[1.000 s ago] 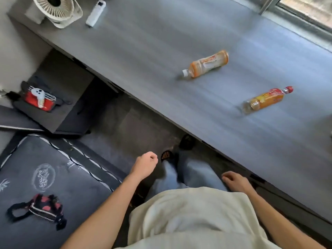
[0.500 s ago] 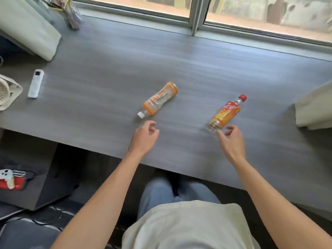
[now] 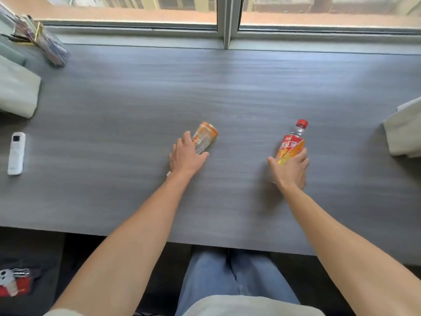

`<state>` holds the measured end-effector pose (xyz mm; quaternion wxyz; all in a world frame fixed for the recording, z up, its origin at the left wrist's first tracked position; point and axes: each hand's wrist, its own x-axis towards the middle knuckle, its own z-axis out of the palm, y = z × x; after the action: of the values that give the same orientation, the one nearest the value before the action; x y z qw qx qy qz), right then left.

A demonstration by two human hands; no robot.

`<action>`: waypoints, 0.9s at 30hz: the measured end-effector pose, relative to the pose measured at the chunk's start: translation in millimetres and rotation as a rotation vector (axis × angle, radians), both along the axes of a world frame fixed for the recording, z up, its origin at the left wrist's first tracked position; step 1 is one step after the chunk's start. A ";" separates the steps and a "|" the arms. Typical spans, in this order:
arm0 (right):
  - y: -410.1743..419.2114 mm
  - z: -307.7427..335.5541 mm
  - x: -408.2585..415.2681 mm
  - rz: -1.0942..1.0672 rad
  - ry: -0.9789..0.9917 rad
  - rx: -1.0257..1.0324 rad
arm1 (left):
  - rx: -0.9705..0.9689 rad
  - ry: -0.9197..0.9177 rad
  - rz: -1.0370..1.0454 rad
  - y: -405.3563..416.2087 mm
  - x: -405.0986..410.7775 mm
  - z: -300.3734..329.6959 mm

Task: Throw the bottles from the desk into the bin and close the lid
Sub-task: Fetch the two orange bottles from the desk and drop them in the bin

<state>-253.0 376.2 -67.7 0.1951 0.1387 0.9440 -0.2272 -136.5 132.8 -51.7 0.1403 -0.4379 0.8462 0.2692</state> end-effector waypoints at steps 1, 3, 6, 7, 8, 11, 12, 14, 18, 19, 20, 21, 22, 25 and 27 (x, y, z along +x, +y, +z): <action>0.9 -1.6 3.1 0.016 0.010 -0.002 | -0.010 -0.012 -0.006 1.3 0.5 -3.7; 3.0 -1.8 7.9 0.052 0.013 0.000 | -0.034 -0.032 -0.015 3.7 3.0 -7.8; 7.4 5.1 15.8 0.121 -0.031 0.012 | -0.003 -0.036 0.005 8.0 12.6 -5.6; 9.2 8.9 19.0 0.141 -0.052 0.016 | 0.018 -0.039 0.009 10.0 17.9 -2.8; 11.1 12.7 22.3 0.156 -0.069 0.018 | 0.037 -0.043 0.009 12.0 24.3 0.7; 22.1 23.3 37.9 0.198 -0.105 0.012 | 0.085 -0.066 -0.009 16.8 50.4 13.4; 27.7 26.7 45.5 0.215 -0.118 0.003 | 0.103 -0.079 -0.020 18.3 60.5 18.0; 40.8 34.2 63.6 0.252 -0.149 -0.008 | 0.141 -0.115 -0.046 22.3 81.3 26.6; 75.5 43.3 104.0 0.284 -0.176 -0.043 | 0.221 -0.202 -0.145 34.5 120.4 34.6; 86.3 44.1 114.8 0.277 -0.181 -0.059 | 0.244 -0.214 -0.173 38.6 128.9 33.4; 97.6 43.9 125.8 0.262 -0.182 -0.073 | 0.262 -0.223 -0.204 42.8 136.6 31.2; 109.7 43.4 137.0 0.240 -0.178 -0.080 | 0.276 -0.232 -0.239 47.7 143.2 28.7; 122.2 43.0 148.5 0.211 -0.172 -0.081 | 0.287 -0.247 -0.278 53.3 148.7 26.3; 160.8 43.5 184.0 0.074 -0.189 -0.103 | 0.306 -0.299 -0.389 72.3 154.3 19.9; 187.2 43.0 211.6 -0.070 -0.215 -0.165 | 0.323 -0.314 -0.477 86.5 148.9 15.6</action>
<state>-41.4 563.4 -24.7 0.2979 0.1786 0.8903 -0.2945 12.4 219.3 -36.1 0.3959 -0.2357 0.8393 0.2886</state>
